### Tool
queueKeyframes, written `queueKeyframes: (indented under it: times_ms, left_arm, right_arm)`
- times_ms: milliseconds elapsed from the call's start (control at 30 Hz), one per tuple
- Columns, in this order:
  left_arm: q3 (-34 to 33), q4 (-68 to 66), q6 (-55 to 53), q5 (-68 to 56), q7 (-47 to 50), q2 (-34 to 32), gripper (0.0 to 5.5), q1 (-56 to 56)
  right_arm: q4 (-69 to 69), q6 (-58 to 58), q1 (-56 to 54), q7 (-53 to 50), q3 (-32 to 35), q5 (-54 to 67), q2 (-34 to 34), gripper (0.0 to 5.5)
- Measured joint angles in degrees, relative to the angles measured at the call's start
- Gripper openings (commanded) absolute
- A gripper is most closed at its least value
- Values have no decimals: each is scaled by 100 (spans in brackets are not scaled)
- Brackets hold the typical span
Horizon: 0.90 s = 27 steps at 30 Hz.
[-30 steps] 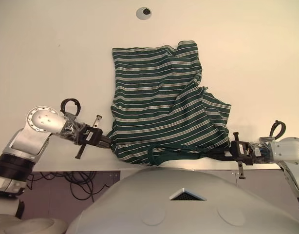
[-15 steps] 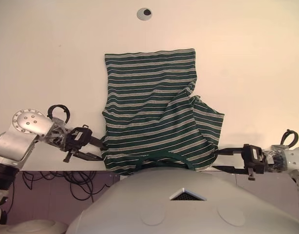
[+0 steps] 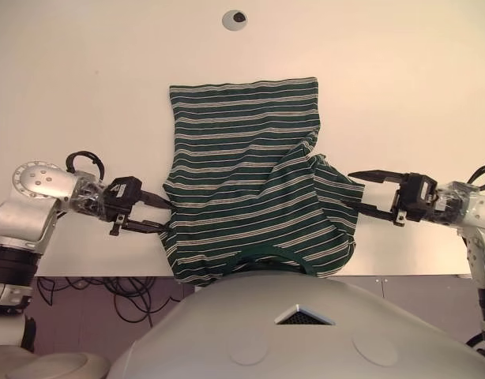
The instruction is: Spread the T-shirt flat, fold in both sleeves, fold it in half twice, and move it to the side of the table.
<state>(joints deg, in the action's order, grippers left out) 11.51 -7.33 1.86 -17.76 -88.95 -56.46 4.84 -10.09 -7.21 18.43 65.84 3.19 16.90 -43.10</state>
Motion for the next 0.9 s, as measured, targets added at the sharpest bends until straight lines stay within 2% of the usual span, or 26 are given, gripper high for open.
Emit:
queueKeyframes:
  times_ms: [200, 433, 667, 800, 900]
  left_arm:
    - [52, -420, 718, 143, 53, 136, 231, -111]
    - [109, -594, 925, 201, 163, 158, 231, -142]
    - [99, -607, 1157, 162, 242, 27, 231, -4]
    - [178, -677, 1596, 207, 399, -8, 231, 0]
    - [215, -758, 1672, 211, 409, -9, 231, -65]
  right_arm:
    - [592, -350, -361, -635, -382, -973, -3, 253]
    - [1487, -1569, -860, -1698, -776, -2389, -349, 253]
    - [2188, -1760, -968, -2165, -649, -2531, -1136, 253]
    - [2255, -1728, -841, -2169, -482, -2463, -1212, 253]
    - [2163, -1536, -595, -1946, -303, -1975, -1233, 253]
